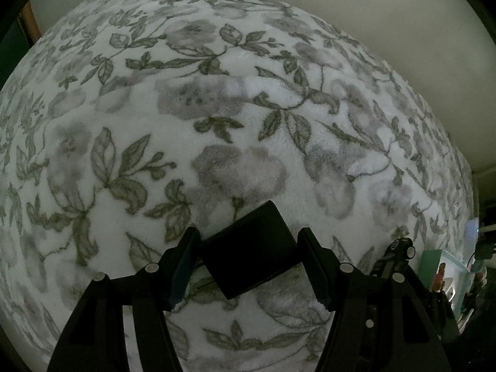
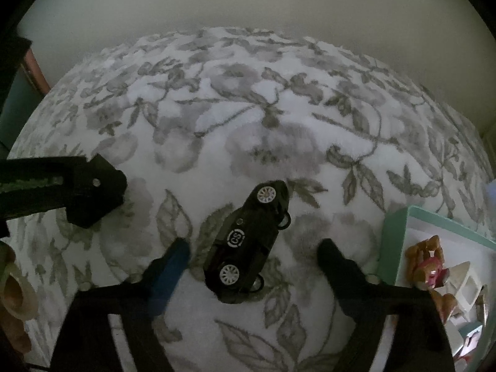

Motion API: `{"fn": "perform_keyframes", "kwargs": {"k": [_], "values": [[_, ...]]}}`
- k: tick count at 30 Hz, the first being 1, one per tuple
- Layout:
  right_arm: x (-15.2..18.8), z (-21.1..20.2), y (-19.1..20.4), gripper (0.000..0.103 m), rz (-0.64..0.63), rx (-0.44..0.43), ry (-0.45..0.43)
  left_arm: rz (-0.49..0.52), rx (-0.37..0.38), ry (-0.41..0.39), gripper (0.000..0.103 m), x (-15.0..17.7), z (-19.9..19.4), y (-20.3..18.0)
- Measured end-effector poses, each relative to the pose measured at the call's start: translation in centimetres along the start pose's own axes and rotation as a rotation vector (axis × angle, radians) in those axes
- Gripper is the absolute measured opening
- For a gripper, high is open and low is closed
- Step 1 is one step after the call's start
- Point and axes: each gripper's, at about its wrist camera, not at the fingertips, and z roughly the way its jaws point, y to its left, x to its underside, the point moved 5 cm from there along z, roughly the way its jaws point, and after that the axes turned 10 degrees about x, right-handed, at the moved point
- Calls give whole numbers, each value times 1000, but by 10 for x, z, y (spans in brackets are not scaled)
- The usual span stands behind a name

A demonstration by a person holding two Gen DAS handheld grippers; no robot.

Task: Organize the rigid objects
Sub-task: 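Grasp the black charger with the left tool while the right tool grasps the black toy car, then carry the black charger and toy car over the white tray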

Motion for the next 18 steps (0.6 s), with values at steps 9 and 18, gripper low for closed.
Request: {"fn": "perform_keyframes", "kwargs": {"k": [9, 18], "values": [[-1, -8, 4, 42, -15, -12, -18, 24, -12, 4, 66, -1, 3, -2], [0, -8, 4, 35, -13, -14, -15, 36, 12, -4, 66, 0, 3, -5]]}}
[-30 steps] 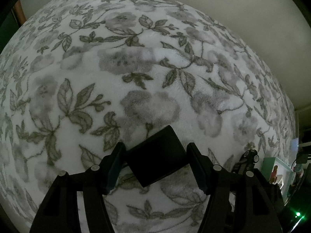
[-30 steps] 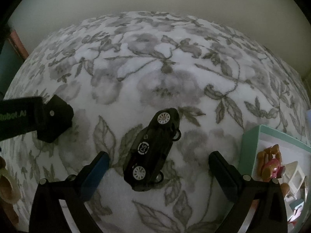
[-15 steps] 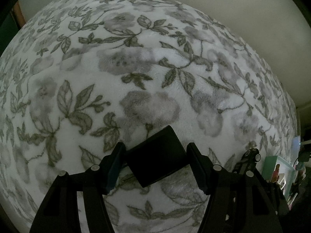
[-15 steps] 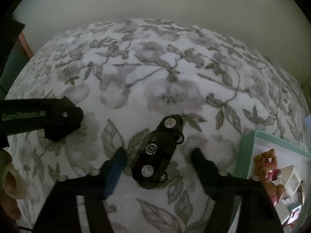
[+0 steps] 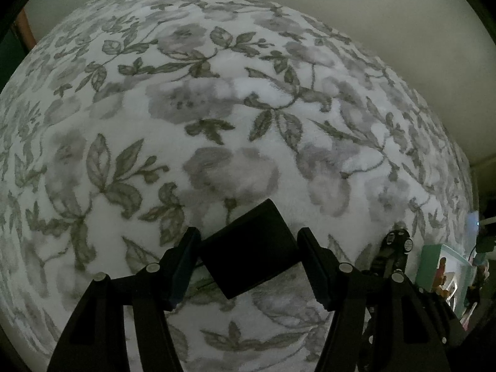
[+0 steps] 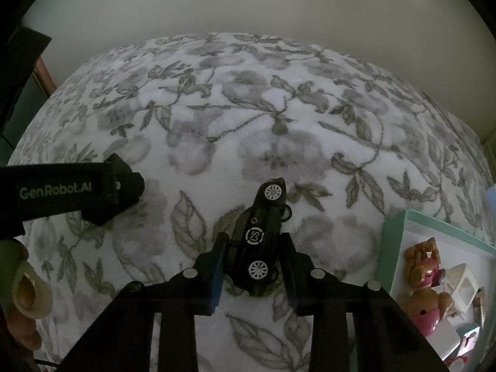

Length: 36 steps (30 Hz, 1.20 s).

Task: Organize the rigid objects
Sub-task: 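Carry the black charger and toy car over the white tray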

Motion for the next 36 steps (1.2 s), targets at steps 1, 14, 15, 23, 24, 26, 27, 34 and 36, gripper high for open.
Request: {"fn": "perform_keyframes", "kwargs": {"k": [1, 14, 15, 23, 24, 26, 27, 34, 36], "values": [[0, -1, -1, 34, 1, 0, -1, -1, 4, -1, 66, -1, -1, -1], [4, -24, -13, 34, 40, -5, -19, 10, 50, -50, 66, 3, -34, -24], [5, -28, -16, 34, 46, -4, -21, 13, 53, -52, 66, 7, -37, -28], [27, -65, -52, 34, 126, -1, -29, 41, 121, -66, 66, 31, -66, -58], [32, -70, -60, 34, 145, 1, -28, 42, 136, -68, 66, 36, -71, -63], [39, -80, -73, 34, 179, 1, -29, 59, 151, -71, 66, 42, -74, -75], [43, -86, -81, 34, 197, 1, -32, 72, 156, -71, 66, 48, -77, -81], [77, -111, -135, 34, 330, 6, -21, 211, 194, -60, 66, 89, -87, -137], [91, -115, -154, 34, 372, 20, -9, 250, 202, -48, 66, 103, -86, -153]]}}
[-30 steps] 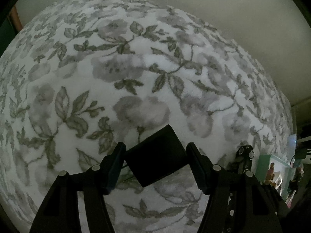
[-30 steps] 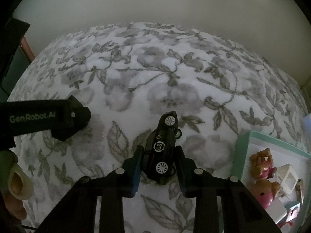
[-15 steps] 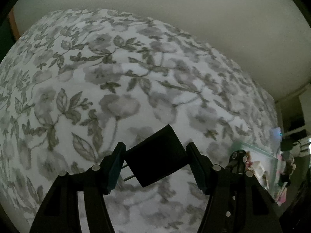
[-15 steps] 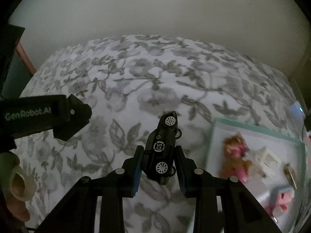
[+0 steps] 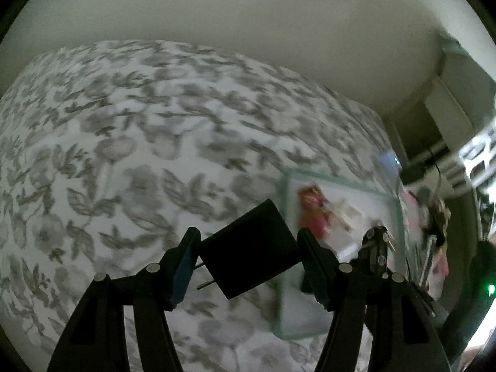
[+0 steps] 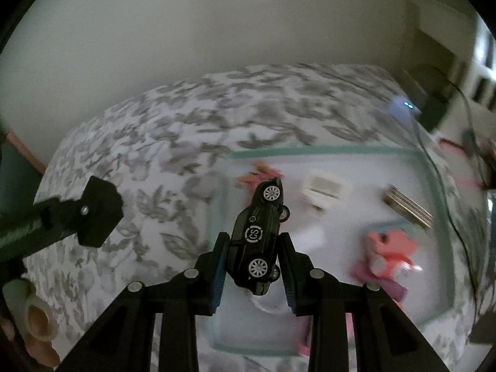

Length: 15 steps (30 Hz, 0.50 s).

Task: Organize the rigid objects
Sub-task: 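Carry the black charger and toy car over the white tray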

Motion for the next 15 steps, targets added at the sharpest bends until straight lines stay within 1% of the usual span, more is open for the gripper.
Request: {"fn": "perform_keyframes", "kwargs": {"k": [5, 9, 11, 15], "values": [[14, 1, -43, 34, 90, 16, 36, 74, 47, 74, 66, 28, 22, -41], [25, 1, -66, 34, 121, 38, 57, 130, 55, 137, 66, 50, 41, -66], [30, 4, -72, 34, 126, 45, 72, 134, 56, 161, 66, 58, 50, -71], [37, 13, -81, 34, 141, 55, 103, 96, 66, 203, 66, 68, 64, -66]]}}
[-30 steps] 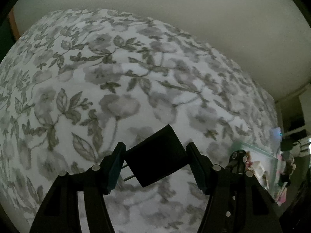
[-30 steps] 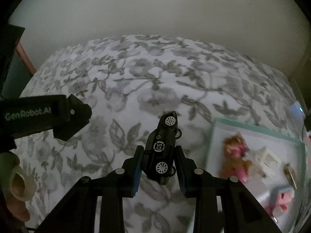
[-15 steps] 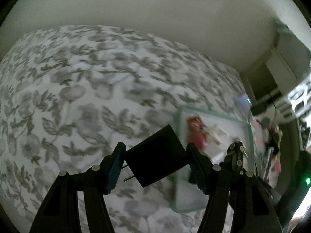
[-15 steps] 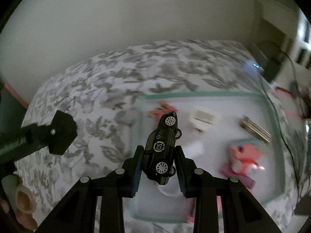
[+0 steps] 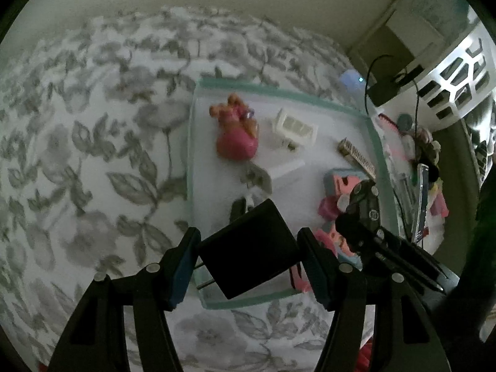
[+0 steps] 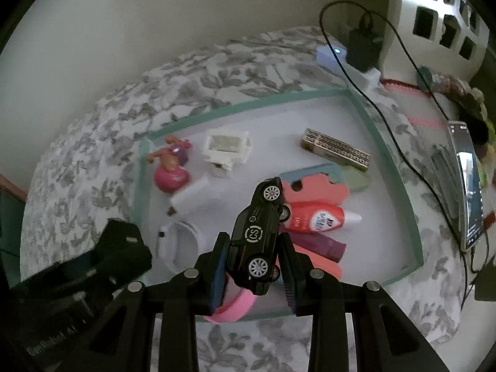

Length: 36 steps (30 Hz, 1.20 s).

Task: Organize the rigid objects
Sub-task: 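Carry the black charger and toy car over the white tray, then open the left tool to drop the black charger while the right tool releases the car in the tray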

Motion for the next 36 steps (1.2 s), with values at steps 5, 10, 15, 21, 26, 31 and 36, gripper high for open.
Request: {"fn": "perform_keyframes", "kwargs": {"k": [5, 10, 15, 21, 26, 31, 36], "values": [[3, 11, -2, 34, -6, -5, 23, -47, 26, 20, 66, 6, 5, 10], [4, 18, 2, 34, -30, 6, 24, -75, 48, 34, 66, 9, 11, 15], [5, 18, 1, 34, -25, 0, 20, -76, 63, 10, 69, 10, 4, 17], [6, 20, 3, 41, -32, -5, 17, -99, 18, -28, 71, 15, -16, 38], [6, 19, 6, 64, -48, 12, 3, -104, -56, -80, 85, 18, -31, 56], [7, 16, 7, 83, -58, 13, -21, -101, -138, -109, 92, 28, -41, 74], [10, 12, 8, 103, -62, 12, -38, -55, -193, -159, 94, 30, -51, 74]]}}
